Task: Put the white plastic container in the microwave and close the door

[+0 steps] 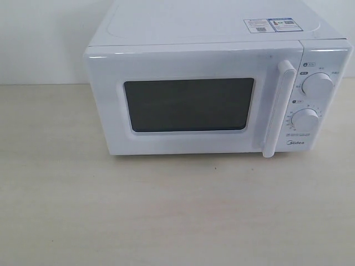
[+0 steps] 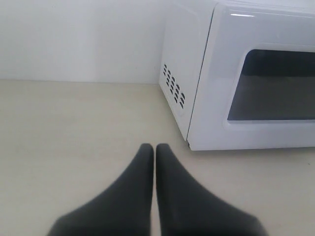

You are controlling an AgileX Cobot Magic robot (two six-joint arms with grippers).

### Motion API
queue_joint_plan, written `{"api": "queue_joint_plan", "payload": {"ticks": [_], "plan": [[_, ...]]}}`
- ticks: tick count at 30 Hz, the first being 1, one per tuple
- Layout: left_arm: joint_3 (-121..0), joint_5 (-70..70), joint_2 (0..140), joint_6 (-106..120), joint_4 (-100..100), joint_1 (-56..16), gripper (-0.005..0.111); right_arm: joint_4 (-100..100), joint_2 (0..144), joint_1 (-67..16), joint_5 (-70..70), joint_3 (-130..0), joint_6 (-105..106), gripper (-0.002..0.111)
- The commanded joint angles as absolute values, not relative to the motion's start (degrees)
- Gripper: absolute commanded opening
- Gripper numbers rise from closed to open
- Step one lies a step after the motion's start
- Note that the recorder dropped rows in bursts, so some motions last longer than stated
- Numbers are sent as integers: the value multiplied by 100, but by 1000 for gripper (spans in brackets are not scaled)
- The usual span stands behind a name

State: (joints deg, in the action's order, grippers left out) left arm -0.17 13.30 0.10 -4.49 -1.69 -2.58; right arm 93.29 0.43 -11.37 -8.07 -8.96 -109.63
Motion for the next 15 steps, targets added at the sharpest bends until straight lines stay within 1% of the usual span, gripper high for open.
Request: {"api": "queue_joint_plan", "payload": {"ticks": [1, 6, 11, 13, 15], "plan": [[0, 1337, 0, -499, -160, -242, 4, 9351, 0, -1101, -431, -848, -10946, 0], [0, 1337, 0, -499, -160, -242, 4, 9318, 0, -1101, 218, -848, -11042, 0], [0, 1316, 0, -499, -160, -242, 4, 8988, 0, -1101, 527, -848, -11020, 0], [0, 1316, 0, -499, -160, -242, 4, 8187, 0, -1101, 540, -848, -10431, 0], [0, 1316, 0, -499, -160, -242, 4, 6905, 0, -1101, 519, -848, -9054, 0]]}}
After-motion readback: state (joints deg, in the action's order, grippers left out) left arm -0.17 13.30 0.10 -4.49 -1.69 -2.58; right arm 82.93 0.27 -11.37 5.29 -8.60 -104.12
